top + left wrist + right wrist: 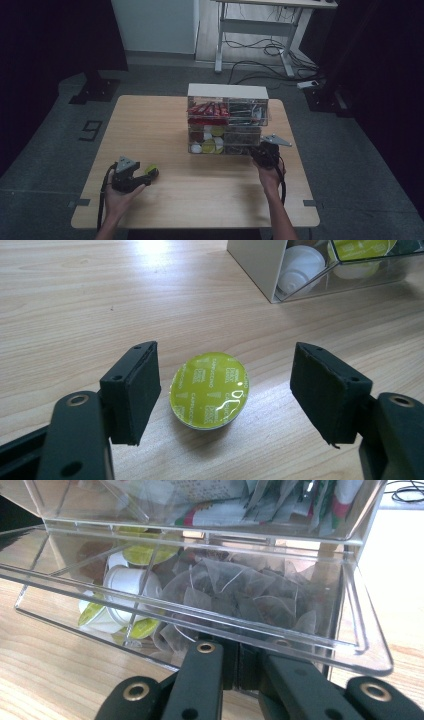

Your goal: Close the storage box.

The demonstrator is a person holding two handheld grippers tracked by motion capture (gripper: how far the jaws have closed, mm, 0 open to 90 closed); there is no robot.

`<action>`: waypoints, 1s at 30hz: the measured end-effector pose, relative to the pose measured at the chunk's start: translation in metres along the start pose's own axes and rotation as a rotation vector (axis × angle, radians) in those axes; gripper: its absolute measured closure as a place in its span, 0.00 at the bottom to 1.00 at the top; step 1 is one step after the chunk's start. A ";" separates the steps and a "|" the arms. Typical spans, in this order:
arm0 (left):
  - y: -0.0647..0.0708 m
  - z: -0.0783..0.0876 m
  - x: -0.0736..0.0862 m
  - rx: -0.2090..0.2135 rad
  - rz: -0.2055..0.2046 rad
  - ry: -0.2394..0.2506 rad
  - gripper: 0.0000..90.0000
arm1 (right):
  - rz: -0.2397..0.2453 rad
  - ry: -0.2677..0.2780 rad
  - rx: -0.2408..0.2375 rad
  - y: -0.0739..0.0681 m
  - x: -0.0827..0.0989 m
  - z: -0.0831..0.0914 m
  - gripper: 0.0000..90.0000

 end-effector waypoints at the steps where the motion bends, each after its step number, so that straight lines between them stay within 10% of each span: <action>1: 0.000 0.000 0.000 0.001 0.000 -0.002 0.32 | 0.000 -0.002 -0.001 0.000 0.001 0.000 0.99; 30: 0.000 -0.003 0.007 -0.009 0.007 -0.023 0.33 | 0.005 -0.056 0.009 0.012 0.016 0.000 0.98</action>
Point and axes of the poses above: each handheld gripper's, and its own axes: z roughly backward along the jaws, x roughly out of its underside, y roughly to its right, the point moved 6 cm from there along -z, roughly forward along the jaws, and after that the axes turned 15 degrees about -z, right-handed, at the moved point
